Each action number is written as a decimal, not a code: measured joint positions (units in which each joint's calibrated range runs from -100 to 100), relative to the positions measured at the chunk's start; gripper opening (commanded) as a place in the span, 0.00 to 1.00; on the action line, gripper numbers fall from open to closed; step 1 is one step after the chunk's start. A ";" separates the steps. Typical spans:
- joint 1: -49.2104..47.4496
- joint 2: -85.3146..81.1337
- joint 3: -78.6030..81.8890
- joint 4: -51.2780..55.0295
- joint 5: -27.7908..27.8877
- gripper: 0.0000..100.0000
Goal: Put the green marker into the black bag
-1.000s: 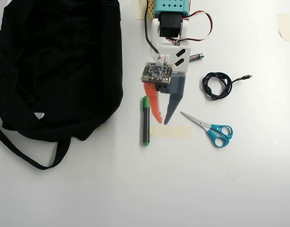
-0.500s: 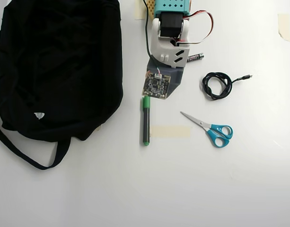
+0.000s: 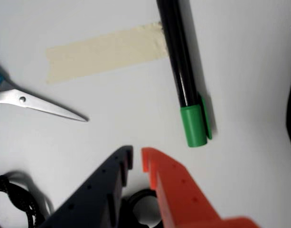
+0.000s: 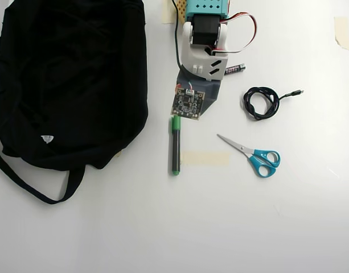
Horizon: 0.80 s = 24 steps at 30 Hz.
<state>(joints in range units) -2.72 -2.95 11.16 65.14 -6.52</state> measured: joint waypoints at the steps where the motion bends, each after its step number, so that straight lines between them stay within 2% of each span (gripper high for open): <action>1: 0.00 0.00 0.00 0.00 0.00 0.02; 24: 0.07 0.00 -0.47 0.00 0.00 0.02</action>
<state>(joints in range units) -2.65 -2.95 10.69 65.14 -6.52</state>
